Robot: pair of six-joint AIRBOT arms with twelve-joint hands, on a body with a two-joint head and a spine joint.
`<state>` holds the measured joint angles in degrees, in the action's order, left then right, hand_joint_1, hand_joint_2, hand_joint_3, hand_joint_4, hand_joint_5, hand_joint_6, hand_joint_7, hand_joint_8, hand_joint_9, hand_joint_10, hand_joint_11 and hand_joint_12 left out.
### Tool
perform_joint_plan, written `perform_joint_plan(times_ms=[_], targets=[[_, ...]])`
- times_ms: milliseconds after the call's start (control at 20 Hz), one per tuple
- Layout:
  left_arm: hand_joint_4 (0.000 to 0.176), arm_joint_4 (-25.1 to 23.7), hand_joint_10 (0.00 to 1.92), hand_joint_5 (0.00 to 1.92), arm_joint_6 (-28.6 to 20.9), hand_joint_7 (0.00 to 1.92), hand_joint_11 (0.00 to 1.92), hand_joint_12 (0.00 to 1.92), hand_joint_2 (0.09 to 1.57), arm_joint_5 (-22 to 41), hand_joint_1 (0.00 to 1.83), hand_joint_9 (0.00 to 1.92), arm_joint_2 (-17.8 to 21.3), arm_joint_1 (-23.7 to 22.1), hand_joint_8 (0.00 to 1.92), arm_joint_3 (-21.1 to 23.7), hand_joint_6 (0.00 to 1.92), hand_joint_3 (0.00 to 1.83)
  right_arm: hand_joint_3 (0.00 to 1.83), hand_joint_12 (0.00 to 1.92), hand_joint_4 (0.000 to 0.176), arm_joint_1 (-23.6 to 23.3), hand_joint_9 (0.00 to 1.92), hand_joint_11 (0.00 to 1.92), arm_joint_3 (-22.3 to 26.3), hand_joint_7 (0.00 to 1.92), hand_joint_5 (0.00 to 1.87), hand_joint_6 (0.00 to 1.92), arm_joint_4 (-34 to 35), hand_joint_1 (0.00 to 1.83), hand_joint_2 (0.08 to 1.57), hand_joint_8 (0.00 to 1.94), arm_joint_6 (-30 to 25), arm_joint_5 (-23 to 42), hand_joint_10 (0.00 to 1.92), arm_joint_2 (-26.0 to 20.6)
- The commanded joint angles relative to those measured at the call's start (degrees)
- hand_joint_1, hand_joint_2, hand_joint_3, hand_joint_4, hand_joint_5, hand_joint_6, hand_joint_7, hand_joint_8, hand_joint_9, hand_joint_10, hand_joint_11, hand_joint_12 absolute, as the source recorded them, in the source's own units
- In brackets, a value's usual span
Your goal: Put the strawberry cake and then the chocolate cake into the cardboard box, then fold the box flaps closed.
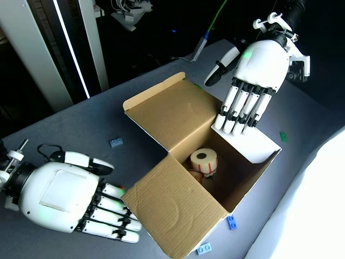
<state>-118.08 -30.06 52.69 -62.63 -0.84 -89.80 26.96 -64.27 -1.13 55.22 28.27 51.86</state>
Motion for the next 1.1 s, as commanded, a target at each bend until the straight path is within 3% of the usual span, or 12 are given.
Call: perform_joint_plan(times_ms=[0, 400, 500, 900, 1050], targets=[[0.0, 2.42, 0.0, 0.18, 0.09, 0.26, 0.0, 0.86, 1.15, -0.57, 0.0, 0.26, 0.39, -0.06, 0.0, 0.08, 0.0, 0.0, 0.0, 0.12, 0.0, -0.98, 0.1, 0.0, -0.26, 0.17, 0.12, 0.0, 0.79, 0.0, 1.27, 0.0, -0.01, 6.12, 0.0, -1.21], [0.0, 2.17, 0.0, 0.18, 0.09, 0.26, 0.0, 0.85, 1.16, -0.65, 0.0, 0.26, 0.42, 0.1, 0.0, -0.22, 0.0, 0.0, 0.0, 0.28, 0.0, -8.24, 0.14, 0.0, 0.33, 0.17, 0.13, 0.01, 0.78, 0.0, 1.26, 0.0, -0.14, 3.49, 0.01, -3.52], [0.0, 3.16, 0.0, 0.18, -0.02, 0.26, 0.0, 0.87, 1.15, -0.66, 0.0, 0.26, 0.44, -0.67, 0.0, -0.98, 0.0, 0.0, 0.0, 0.22, 0.0, -10.08, 0.11, 0.0, 0.98, 0.15, 0.13, 0.0, 0.78, 0.0, 1.26, 0.0, -0.15, 2.98, 0.0, -3.93], [0.0, 4.72, 0.0, 0.2, -0.45, 0.27, 0.0, 0.89, 1.15, 0.47, 0.0, 0.27, 0.33, -6.97, 0.0, -8.53, 0.01, 0.0, 0.0, 0.23, 0.0, -15.75, 0.12, 0.0, 3.59, 0.14, 0.13, 0.01, 0.78, 0.0, 1.26, 0.0, -1.04, 1.63, 0.0, -4.21], [0.0, 3.83, 0.0, 0.2, -0.8, 0.26, 0.0, 0.89, 1.15, 1.31, 0.0, 0.27, 0.29, -7.6, 0.0, -10.95, 0.0, 0.0, 0.0, 0.39, 0.0, -16.29, 0.16, 0.0, 4.49, 0.18, 0.16, 0.01, 0.78, 0.0, 1.26, 0.0, -1.54, 1.61, 0.01, -3.79]])
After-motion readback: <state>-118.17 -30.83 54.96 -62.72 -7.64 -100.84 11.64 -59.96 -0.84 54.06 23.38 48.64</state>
